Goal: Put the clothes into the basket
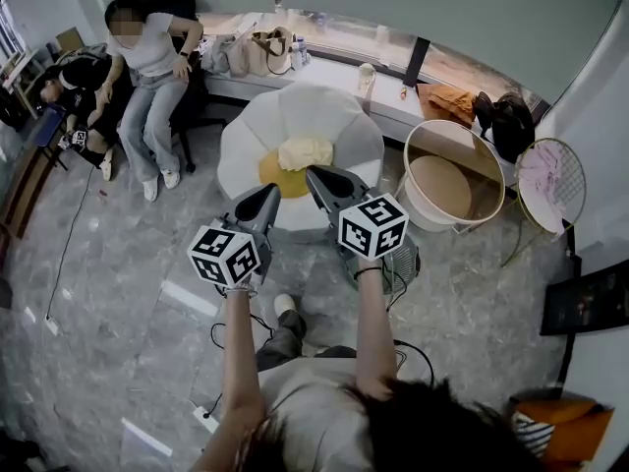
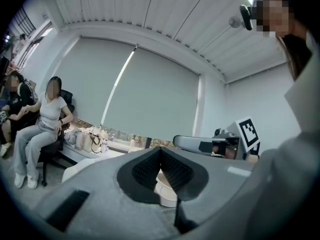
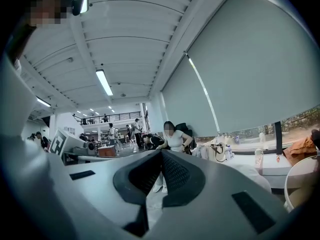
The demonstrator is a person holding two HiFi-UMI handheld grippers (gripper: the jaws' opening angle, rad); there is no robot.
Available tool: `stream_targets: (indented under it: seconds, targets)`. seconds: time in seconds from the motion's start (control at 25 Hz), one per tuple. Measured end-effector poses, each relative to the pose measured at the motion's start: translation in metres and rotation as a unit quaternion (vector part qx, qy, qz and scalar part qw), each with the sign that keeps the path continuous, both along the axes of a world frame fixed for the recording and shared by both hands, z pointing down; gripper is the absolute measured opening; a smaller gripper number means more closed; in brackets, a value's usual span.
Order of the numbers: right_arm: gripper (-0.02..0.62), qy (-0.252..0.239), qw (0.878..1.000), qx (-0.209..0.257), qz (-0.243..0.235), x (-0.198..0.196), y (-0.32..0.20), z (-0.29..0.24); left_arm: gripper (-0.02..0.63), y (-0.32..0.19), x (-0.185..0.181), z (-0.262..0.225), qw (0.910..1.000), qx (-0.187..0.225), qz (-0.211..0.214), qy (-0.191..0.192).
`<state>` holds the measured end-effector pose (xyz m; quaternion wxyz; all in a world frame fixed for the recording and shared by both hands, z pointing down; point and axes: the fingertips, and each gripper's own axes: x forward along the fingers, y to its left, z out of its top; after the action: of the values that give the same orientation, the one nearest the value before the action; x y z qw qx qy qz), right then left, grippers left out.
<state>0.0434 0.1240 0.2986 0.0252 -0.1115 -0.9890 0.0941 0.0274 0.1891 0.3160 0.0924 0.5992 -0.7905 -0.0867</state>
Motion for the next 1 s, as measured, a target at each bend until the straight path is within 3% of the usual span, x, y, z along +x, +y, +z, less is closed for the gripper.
stream_targets:
  seconds: [0.6, 1.0]
  targets:
    - [0.009, 0.008, 0.999, -0.003, 0.041, -0.1, -0.017, 0.006, 0.011, -0.019, -0.108, 0.003, 0.999, 0.003, 0.044, 0.007]
    - [0.009, 0.018, 0.999, -0.012, 0.049, -0.13, -0.022, 0.016, 0.011, -0.025, -0.139, 0.017, 0.9981, -0.002, 0.056, 0.023]
